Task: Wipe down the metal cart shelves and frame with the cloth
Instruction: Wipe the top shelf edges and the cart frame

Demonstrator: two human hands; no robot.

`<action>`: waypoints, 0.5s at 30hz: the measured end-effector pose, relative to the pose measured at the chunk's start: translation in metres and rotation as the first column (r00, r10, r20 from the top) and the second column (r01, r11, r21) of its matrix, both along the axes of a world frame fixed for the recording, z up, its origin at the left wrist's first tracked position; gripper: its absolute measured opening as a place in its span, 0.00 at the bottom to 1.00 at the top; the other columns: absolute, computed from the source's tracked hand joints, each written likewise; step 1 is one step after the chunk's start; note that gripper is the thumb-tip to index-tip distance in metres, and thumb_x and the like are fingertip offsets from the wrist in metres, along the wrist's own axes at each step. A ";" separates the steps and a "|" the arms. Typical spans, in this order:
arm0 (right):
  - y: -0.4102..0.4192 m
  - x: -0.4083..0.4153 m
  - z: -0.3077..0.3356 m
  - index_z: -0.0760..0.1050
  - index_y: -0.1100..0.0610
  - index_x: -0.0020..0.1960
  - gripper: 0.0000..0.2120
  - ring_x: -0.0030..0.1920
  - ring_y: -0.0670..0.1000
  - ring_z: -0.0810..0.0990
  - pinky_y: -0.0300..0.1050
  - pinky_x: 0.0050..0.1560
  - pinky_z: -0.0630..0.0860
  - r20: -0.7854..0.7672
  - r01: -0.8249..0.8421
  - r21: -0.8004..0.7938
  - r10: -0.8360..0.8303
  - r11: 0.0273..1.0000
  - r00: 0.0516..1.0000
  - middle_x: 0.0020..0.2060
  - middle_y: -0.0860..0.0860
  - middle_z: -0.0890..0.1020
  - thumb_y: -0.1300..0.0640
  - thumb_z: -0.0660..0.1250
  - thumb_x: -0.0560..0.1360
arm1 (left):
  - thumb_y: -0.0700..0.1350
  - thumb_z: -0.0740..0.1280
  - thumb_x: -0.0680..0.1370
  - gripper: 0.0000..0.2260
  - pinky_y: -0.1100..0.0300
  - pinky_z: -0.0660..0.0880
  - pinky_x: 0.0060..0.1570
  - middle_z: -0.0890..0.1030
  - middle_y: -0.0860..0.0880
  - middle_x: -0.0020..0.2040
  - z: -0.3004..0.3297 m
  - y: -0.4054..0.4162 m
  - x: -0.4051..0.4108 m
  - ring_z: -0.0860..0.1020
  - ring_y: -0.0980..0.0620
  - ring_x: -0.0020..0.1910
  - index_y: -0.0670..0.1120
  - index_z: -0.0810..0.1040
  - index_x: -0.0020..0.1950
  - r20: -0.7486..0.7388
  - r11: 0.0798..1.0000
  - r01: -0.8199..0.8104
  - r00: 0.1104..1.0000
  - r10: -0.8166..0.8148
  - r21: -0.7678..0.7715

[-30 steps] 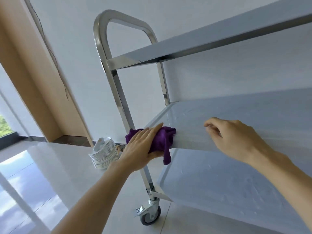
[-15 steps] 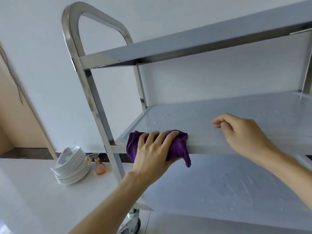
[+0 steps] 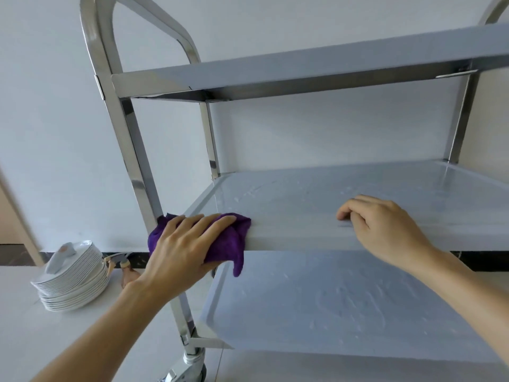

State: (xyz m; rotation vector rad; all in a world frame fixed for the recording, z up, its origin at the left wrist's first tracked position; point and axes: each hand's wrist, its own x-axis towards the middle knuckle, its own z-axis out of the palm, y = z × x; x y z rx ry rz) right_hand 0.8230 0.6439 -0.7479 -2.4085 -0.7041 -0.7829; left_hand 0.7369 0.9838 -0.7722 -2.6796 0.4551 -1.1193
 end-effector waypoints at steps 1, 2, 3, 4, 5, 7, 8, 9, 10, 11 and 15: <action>0.000 0.001 0.000 0.82 0.56 0.45 0.14 0.48 0.55 0.82 0.52 0.50 0.77 0.005 0.001 -0.003 -0.001 1.000 1.000 0.45 0.48 0.84 0.69 0.60 0.76 | 0.59 0.70 0.74 0.28 0.48 0.73 0.59 0.79 0.54 0.65 -0.001 0.005 -0.001 0.79 0.47 0.59 0.51 0.73 0.72 -0.008 1.000 -0.014 1.000 0.014 -0.004; 0.001 0.002 -0.001 0.82 0.56 0.46 0.14 0.48 0.55 0.82 0.52 0.50 0.77 0.003 -0.003 -0.004 0.003 1.000 1.000 0.45 0.48 0.84 0.69 0.60 0.76 | 0.57 0.73 0.73 0.29 0.47 0.73 0.59 0.79 0.54 0.65 -0.003 0.004 0.000 0.79 0.46 0.59 0.52 0.73 0.72 -0.015 0.999 -0.034 0.999 0.034 -0.013; 0.002 0.003 -0.001 0.82 0.56 0.46 0.14 0.48 0.54 0.82 0.52 0.52 0.77 -0.017 -0.014 0.014 0.014 1.000 1.000 0.45 0.48 0.84 0.69 0.60 0.76 | 0.55 0.74 0.72 0.29 0.45 0.72 0.59 0.80 0.54 0.64 -0.004 0.000 0.001 0.79 0.45 0.59 0.52 0.73 0.72 -0.017 0.998 -0.058 0.998 0.057 -0.029; 0.002 0.004 0.000 0.82 0.55 0.47 0.15 0.48 0.52 0.82 0.50 0.53 0.78 -0.056 -0.028 0.066 0.031 0.997 0.998 0.45 0.47 0.84 0.69 0.59 0.77 | 0.55 0.74 0.72 0.29 0.43 0.72 0.58 0.80 0.53 0.63 -0.005 -0.008 0.001 0.79 0.44 0.58 0.52 0.74 0.71 -0.017 0.996 -0.080 0.997 0.079 -0.046; 0.002 0.004 0.002 0.82 0.55 0.48 0.16 0.48 0.47 0.83 0.45 0.53 0.78 -0.107 -0.038 0.151 0.055 0.988 0.993 0.44 0.46 0.85 0.69 0.58 0.78 | 0.57 0.73 0.72 0.28 0.43 0.72 0.57 0.80 0.53 0.63 -0.005 -0.019 0.002 0.79 0.43 0.58 0.52 0.74 0.71 -0.015 0.994 -0.094 0.996 0.093 -0.057; 0.001 0.004 0.005 0.81 0.53 0.47 0.17 0.46 0.39 0.82 0.29 0.48 0.74 -0.173 -0.042 0.312 0.100 0.949 0.980 0.43 0.44 0.85 0.68 0.58 0.79 | 0.58 0.70 0.72 0.27 0.42 0.72 0.56 0.80 0.52 0.63 -0.004 -0.044 0.006 0.79 0.42 0.58 0.52 0.74 0.70 -0.013 0.992 -0.093 0.996 0.092 -0.080; 0.001 0.004 0.007 0.81 0.52 0.46 0.17 0.45 0.37 0.81 0.26 0.46 0.73 -0.184 -0.046 0.361 0.120 0.931 0.976 0.42 0.43 0.85 0.68 0.58 0.79 | 0.58 0.70 0.73 0.27 0.42 0.73 0.56 0.80 0.52 0.62 -0.003 -0.059 0.008 0.79 0.42 0.59 0.51 0.74 0.70 -0.016 0.992 -0.079 0.997 0.078 -0.096; 0.001 0.005 0.009 0.81 0.51 0.46 0.17 0.44 0.36 0.82 0.26 0.46 0.73 -0.192 -0.053 0.398 0.140 0.916 0.971 0.41 0.42 0.85 0.68 0.59 0.79 | 0.58 0.69 0.73 0.28 0.43 0.73 0.56 0.80 0.52 0.62 -0.001 -0.076 0.012 0.79 0.43 0.59 0.51 0.72 0.71 -0.021 0.992 -0.064 0.998 0.062 -0.105; -0.001 0.005 0.010 0.81 0.51 0.45 0.16 0.44 0.37 0.82 0.28 0.47 0.74 -0.201 -0.062 0.431 0.163 0.900 0.966 0.41 0.43 0.85 0.67 0.60 0.79 | 0.59 0.69 0.73 0.29 0.43 0.73 0.56 0.80 0.52 0.62 0.000 -0.095 0.016 0.79 0.43 0.58 0.51 0.70 0.72 -0.032 0.993 -0.053 0.998 0.050 -0.108; -0.002 0.003 0.012 0.81 0.51 0.46 0.15 0.44 0.38 0.82 0.31 0.49 0.76 -0.211 -0.073 0.457 0.188 0.886 0.959 0.41 0.43 0.85 0.67 0.61 0.79 | 0.61 0.69 0.73 0.32 0.44 0.73 0.57 0.81 0.53 0.60 0.000 -0.113 0.020 0.79 0.44 0.58 0.50 0.68 0.74 -0.050 0.992 -0.051 0.998 0.046 -0.116; -0.007 -0.003 0.017 0.81 0.50 0.47 0.10 0.47 0.39 0.83 0.37 0.52 0.77 -0.178 -0.135 0.472 0.244 0.871 0.953 0.42 0.41 0.85 0.62 0.65 0.79 | 0.61 0.72 0.69 0.35 0.49 0.75 0.55 0.84 0.51 0.49 0.005 -0.163 0.036 0.81 0.46 0.52 0.42 0.69 0.69 -0.107 0.976 -0.044 0.994 0.022 -0.214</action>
